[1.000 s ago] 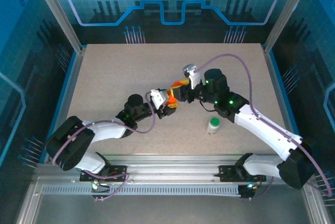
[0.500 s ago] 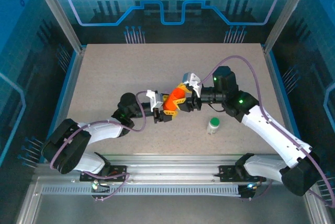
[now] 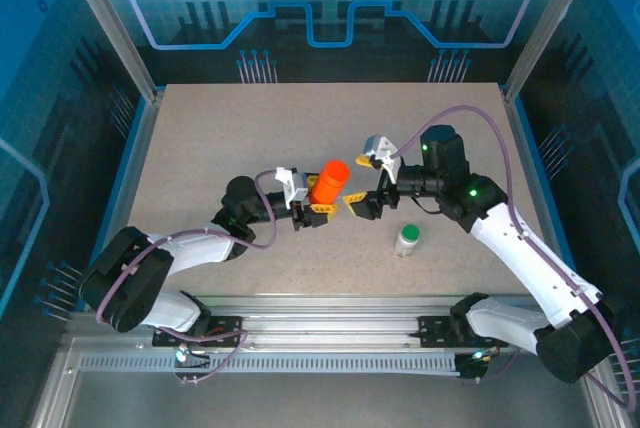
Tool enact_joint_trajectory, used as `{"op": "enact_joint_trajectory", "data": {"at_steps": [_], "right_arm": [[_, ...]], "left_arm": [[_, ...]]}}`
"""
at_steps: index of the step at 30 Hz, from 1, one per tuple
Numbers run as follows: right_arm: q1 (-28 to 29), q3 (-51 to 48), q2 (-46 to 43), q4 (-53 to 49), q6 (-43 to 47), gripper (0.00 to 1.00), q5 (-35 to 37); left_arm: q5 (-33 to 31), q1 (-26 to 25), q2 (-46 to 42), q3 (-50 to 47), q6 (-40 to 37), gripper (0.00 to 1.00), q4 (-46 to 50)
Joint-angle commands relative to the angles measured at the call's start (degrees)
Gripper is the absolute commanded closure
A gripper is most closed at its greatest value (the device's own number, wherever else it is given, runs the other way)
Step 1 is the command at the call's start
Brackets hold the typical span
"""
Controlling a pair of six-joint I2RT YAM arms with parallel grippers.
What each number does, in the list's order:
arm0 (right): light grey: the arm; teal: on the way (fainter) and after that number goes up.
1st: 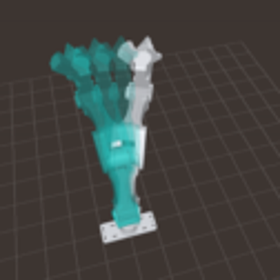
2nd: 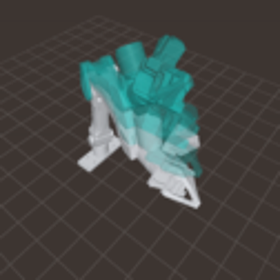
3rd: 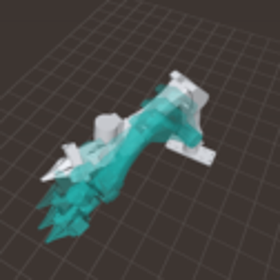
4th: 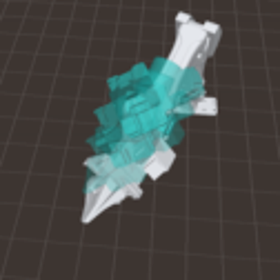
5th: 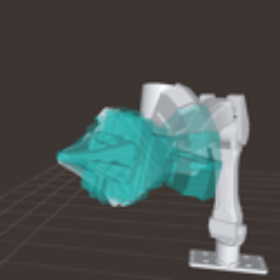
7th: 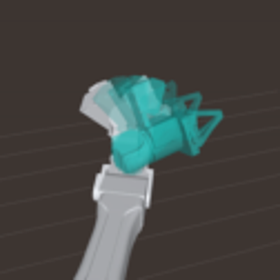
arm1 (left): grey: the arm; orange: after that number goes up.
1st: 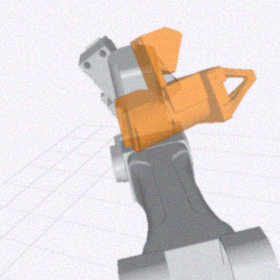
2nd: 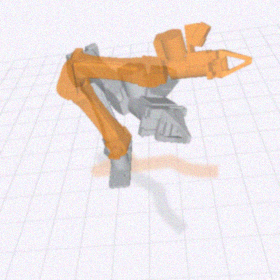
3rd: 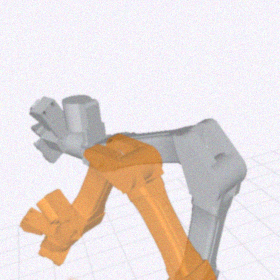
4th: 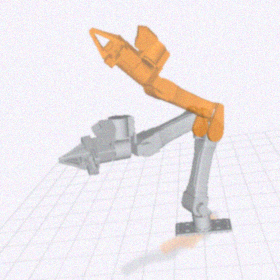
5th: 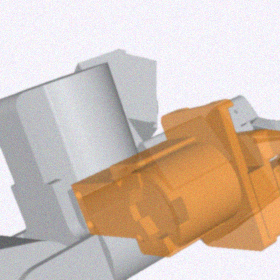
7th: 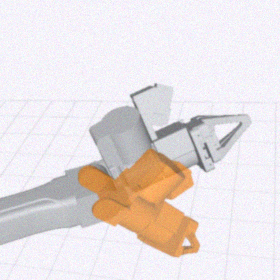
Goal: Sort the pills into containers
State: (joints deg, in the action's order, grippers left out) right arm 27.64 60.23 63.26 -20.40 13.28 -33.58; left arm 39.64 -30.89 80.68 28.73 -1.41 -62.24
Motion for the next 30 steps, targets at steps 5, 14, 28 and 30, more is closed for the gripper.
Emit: {"op": "enact_joint_trajectory", "data": {"at_steps": [5,14,28,30], "right_arm": [[-1.1,-0.5,-2.2,-1.2,-3.0,0.02,3.2],[-1.4,1.9,-3.1,1.0,-12.4,0.02,10.4],[-1.1,4.6,-0.5,0.0,-35.1,0.12,28.9],[-0.4,5.6,1.1,-0.8,-38.5,0.14,29.0]], "left_arm": [[-2.0,0.4,0.1,0.3,-0.5,0.82,-1.4],[-10.1,0.4,-3.3,-0.8,-3.6,0.82,4.1],[-25.8,-0.3,-4.6,-2.4,-5.7,0.82,5.2],[-30.0,-1.2,-4.6,-2.2,-7.2,0.82,6.3]]}}
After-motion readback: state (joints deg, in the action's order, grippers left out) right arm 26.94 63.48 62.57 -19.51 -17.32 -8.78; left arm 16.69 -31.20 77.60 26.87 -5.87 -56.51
